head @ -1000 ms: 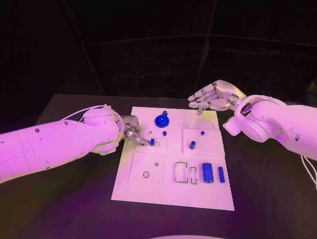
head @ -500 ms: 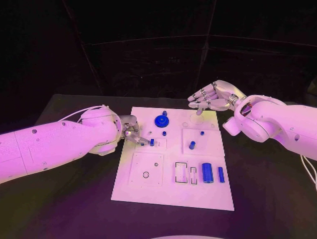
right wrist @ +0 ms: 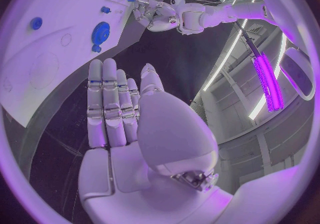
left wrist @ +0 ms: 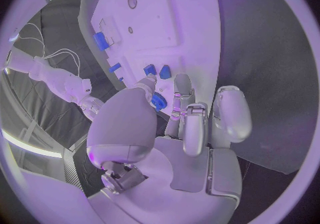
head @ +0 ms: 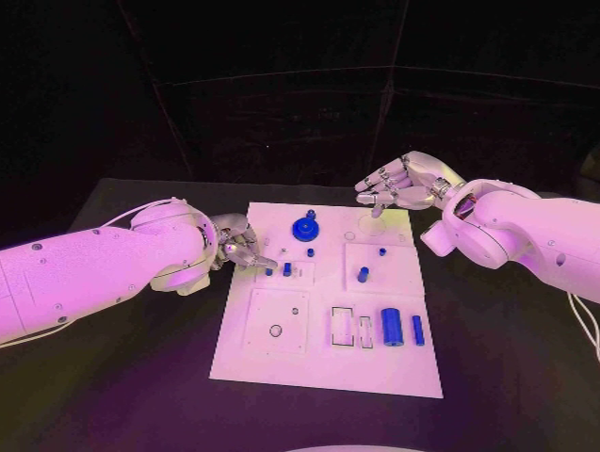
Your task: Assemble the parts on the task board
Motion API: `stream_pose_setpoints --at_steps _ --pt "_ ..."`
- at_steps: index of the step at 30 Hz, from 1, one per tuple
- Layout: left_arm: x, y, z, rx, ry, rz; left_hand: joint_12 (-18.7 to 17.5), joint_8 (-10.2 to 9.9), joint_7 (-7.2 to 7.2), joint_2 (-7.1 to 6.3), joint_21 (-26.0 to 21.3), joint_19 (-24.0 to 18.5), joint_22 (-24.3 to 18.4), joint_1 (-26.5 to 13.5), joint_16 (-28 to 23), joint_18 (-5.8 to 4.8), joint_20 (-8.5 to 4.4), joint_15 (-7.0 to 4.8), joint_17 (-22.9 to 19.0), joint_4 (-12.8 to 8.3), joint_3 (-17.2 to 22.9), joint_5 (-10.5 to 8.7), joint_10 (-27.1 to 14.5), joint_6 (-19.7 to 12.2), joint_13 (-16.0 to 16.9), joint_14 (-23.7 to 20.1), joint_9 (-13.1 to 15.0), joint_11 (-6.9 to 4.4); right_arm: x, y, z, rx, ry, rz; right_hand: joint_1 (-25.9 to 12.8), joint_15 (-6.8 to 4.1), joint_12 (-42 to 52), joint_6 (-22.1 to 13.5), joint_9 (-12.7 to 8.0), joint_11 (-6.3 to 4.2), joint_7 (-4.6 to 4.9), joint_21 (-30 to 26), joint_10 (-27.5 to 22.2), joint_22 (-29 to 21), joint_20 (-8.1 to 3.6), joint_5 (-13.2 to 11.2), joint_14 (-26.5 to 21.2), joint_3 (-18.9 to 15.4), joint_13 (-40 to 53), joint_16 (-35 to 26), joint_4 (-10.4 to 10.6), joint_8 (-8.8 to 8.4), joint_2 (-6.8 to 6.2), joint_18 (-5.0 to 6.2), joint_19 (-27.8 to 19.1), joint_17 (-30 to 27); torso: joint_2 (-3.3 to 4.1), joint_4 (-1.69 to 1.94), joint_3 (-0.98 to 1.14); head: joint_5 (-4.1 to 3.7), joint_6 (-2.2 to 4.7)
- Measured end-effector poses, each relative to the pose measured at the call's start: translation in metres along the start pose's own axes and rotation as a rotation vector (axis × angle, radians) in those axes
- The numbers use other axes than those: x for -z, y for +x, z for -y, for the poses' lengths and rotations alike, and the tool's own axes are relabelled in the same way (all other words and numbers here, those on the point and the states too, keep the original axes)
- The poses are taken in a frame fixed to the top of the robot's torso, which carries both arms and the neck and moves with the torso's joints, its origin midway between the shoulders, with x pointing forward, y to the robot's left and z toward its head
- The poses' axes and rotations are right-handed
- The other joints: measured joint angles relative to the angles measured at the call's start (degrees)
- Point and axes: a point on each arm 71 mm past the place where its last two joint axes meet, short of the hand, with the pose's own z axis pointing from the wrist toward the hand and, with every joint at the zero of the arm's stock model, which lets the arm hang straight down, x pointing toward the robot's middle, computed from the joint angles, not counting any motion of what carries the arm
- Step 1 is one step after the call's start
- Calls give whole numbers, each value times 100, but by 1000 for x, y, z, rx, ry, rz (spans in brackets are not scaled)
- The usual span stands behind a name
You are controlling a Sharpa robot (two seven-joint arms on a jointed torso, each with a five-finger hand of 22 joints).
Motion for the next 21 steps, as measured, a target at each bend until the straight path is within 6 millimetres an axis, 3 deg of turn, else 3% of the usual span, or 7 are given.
stream_pose_setpoints --at_steps 5,7,10,11,13,17,21 --pt "1 -2 0 78 44 -2 -250 -252 158 44 -636 -258 -550 100 -358 159 133 113 0 19 -298 0 -339 -325 -191 12 -215 135 0 0 0 0 0 0 -17 0 0 0 0 0 0 0 0 0 0 0 0 0 -5 0 0 0 17 0 0 0 0 0 -1 -3 0" --pt "1 -4 0 111 68 2 -346 -345 250 38 -1152 -484 -1000 140 -675 295 189 187 0 24 -482 0 -538 -456 -278 -3 -313 207 0 0 0 0 1 0 -23 0 0 0 0 0 0 0 0 0 0 0 0 0 -5 0 0 0 23 0 0 0 1 0 -1 -4 0" --pt "0 -7 1 148 99 12 -389 -393 314 102 -1582 -623 -1362 252 -942 315 261 218 0 15 -680 0 -696 -563 -383 7 -429 286 -1 0 0 0 1 1 -23 0 0 0 0 0 0 0 0 0 0 0 0 0 -5 0 0 0 23 0 0 0 1 1 0 -5 5" --pt "-1 -8 2 158 109 16 -429 -393 314 159 -1828 -727 -1575 322 -1107 396 273 240 -64 6 -717 0 -771 -563 -426 -7 -464 296 -1 0 0 0 1 0 -23 0 0 0 0 0 0 0 0 0 0 0 0 0 -5 0 0 0 23 0 0 1 1 1 0 -6 8" --pt "-3 -10 4 175 133 27 -541 -407 336 270 -2584 -1048 -2217 614 -1605 562 300 307 -529 -59 -681 0 -951 -585 -539 -147 -531 318 -1 0 0 0 1 0 -23 0 0 0 0 0 0 0 0 1 0 0 0 0 -5 0 0 0 23 0 0 0 1 1 3 -8 14" --pt "-9 -12 13 182 184 50 -791 -516 387 468 -3319 -1313 -2809 1288 -2311 561 349 353 -1223 -326 -414 0 -1197 -600 -807 -468 -696 377 0 0 0 0 1 1 -23 0 0 0 0 0 0 0 0 -1 0 0 0 0 -5 -19 0 0 23 0 0 1 4 0 4 -21 29" --pt "-16 -15 28 136 271 96 -1189 -740 438 415 -3650 -1384 -3050 1932 -3023 560 378 395 -1925 -643 -97 0 -1361 -472 -1230 -832 -942 415 -1 0 0 0 1 0 -23 0 0 0 0 0 0 1 0 -6 0 0 0 0 -4 -31 0 0 23 0 0 1 7 -5 5 -41 55"
